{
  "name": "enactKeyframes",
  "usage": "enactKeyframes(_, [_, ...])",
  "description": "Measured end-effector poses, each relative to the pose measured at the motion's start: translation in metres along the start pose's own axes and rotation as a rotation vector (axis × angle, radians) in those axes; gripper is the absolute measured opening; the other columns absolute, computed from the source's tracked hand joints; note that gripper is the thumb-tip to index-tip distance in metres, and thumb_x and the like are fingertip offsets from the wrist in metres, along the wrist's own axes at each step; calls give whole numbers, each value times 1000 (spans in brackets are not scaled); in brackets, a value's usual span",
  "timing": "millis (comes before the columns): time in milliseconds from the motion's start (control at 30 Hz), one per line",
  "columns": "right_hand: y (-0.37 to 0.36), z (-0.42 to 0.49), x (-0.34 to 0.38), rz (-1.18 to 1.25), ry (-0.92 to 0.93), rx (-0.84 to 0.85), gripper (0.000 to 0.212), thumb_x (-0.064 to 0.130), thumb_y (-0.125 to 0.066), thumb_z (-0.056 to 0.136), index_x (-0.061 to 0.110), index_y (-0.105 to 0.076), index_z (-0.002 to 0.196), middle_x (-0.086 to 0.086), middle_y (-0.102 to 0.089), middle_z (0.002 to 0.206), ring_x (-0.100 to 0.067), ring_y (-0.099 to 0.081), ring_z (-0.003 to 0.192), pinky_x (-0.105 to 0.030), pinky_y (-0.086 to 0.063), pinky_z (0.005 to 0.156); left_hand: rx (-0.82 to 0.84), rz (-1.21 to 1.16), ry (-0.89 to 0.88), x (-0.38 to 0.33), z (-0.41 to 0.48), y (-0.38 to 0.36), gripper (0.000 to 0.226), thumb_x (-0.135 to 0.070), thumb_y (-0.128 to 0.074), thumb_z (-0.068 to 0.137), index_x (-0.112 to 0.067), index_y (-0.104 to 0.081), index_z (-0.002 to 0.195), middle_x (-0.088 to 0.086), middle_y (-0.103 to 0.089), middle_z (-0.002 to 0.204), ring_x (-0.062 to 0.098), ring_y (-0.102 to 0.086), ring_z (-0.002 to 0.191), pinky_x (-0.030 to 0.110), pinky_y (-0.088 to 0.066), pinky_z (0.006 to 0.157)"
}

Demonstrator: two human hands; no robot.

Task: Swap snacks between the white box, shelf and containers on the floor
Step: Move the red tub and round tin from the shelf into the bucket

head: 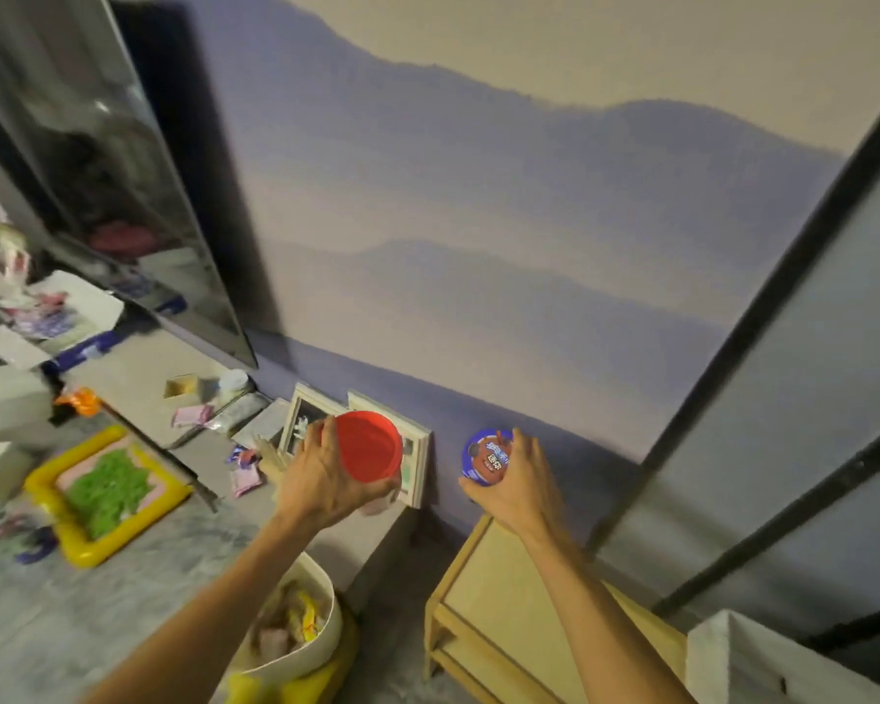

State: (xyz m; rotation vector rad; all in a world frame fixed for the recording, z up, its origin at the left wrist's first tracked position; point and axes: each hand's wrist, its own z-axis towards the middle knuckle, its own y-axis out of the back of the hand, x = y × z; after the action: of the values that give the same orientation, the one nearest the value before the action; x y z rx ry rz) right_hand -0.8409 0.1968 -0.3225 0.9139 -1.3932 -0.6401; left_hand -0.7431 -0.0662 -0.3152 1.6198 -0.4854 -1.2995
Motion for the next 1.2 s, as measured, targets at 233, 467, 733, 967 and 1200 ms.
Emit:
enactKeyframes(233, [-80,-2,99,-26,258,172,115,69,-85,73,22,-25,159,-3,-43,153,-24,-51,134,-38,-62,93,-123,46,227,101,-42,58,150,-108,-64,37,-22,-30,154,8,-45,150,33,-54,133,54,-58,97])
enactKeyframes(467, [-170,-21,178,-72,369,307,123,74,-83,72,20,-19,162,-5,-35,161,-24,-44,143,-37,-57,97,-137,24,367,196,-55,72,144,-101,-73,41,-21,-33,154,8,-46,151,33,-54,134,52,-56,101])
enactKeyframes(733, [-264,-25,199,-200,383,401,115,71,-81,71,20,-25,157,-6,-41,152,-27,-46,138,-38,-55,98,-1,-51,445,282,-41,33,143,-103,-70,41,-21,-35,153,7,-46,151,34,-56,131,52,-58,97])
enactKeyframes(967, [-368,-4,160,-275,374,569,116,63,-85,73,18,-23,160,-4,-39,156,-24,-43,137,-37,-53,104,100,-71,514,354,-29,-62,147,-106,-68,40,-22,-33,156,4,-48,154,31,-58,131,52,-59,96])
enactKeyframes(1200, [-495,9,72,-321,330,680,116,71,-78,74,19,-23,162,0,-39,156,-21,-44,140,-30,-52,104,167,-112,622,414,-40,-196,147,-102,-71,42,-19,-33,157,5,-45,156,32,-53,137,46,-55,101])
